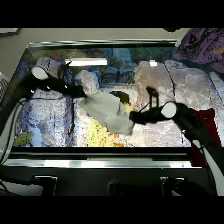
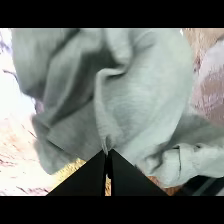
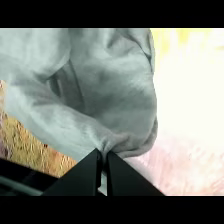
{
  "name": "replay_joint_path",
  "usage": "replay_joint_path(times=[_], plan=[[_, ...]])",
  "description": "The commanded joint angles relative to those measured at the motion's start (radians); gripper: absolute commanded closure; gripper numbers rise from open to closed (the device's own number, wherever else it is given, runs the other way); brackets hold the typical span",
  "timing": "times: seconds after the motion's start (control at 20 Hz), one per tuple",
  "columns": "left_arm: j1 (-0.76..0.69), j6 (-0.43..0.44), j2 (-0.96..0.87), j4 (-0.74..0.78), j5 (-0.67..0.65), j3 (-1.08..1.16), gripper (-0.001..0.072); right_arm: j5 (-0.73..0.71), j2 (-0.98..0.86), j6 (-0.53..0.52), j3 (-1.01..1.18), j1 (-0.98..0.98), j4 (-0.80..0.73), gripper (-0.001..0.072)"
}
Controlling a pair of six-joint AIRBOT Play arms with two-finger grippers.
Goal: Fold the clothes and pants, and hang the long-sleeved shirts on hangers.
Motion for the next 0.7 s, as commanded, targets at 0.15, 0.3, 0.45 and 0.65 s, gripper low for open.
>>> replay_joint_path(times=[0.15, 0.3, 0.45, 0.65], plan=[[0.031, -0.115, 0.227, 0.269, 0.01, 0.466, 0.0686, 0.082, 0.082, 0.016, 0.582, 0.001, -0.342, 0.068], [0.031, -0.245, 0.43, 0.462, 0.063, 0.437, 0.0686, 0.104, 0.163, -0.014, 0.731, 0.001, -0.385, 0.068], [0.031, -0.411, 0.615, 0.714, 0.06, 0.386, 0.0686, 0.115, 0.273, -0.015, 0.771, 0.001, -0.459, 0.068], [0.031, -0.507, 0.743, 0.835, 0.031, 0.378, 0.0685, 0.157, 0.373, -0.01, 0.77, 0.001, -0.517, 0.068]])
